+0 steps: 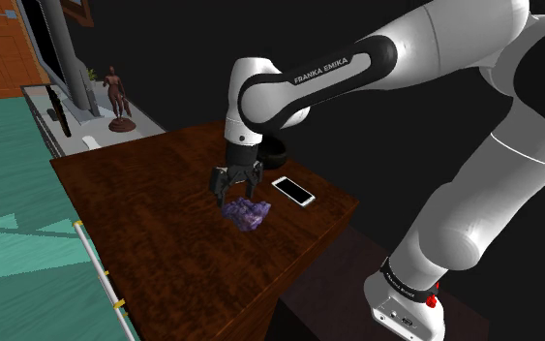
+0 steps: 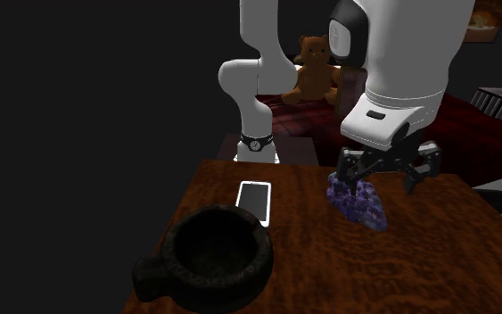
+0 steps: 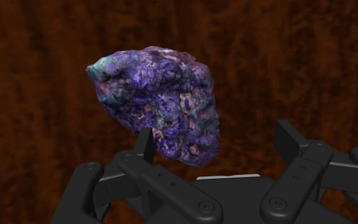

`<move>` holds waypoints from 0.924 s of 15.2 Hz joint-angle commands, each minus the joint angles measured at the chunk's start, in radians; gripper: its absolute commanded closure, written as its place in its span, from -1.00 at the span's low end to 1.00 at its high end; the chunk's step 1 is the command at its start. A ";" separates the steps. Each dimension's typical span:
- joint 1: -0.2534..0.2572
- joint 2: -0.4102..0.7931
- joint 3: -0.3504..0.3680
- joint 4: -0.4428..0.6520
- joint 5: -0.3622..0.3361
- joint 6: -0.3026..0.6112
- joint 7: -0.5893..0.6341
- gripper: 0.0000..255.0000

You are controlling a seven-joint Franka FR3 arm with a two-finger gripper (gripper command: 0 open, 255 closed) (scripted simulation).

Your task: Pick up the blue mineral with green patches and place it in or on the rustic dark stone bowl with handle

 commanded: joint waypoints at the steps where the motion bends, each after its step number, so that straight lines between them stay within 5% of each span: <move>1: 0.004 0.030 0.005 -0.013 0.003 0.020 -0.003 -1.00; 2: 0.005 0.030 0.005 -0.013 0.003 0.020 -0.003 -1.00; 3: 0.004 0.031 0.004 -0.007 0.001 0.014 -0.003 1.00; 14: 0.005 0.015 0.002 -0.001 0.004 -0.007 0.000 1.00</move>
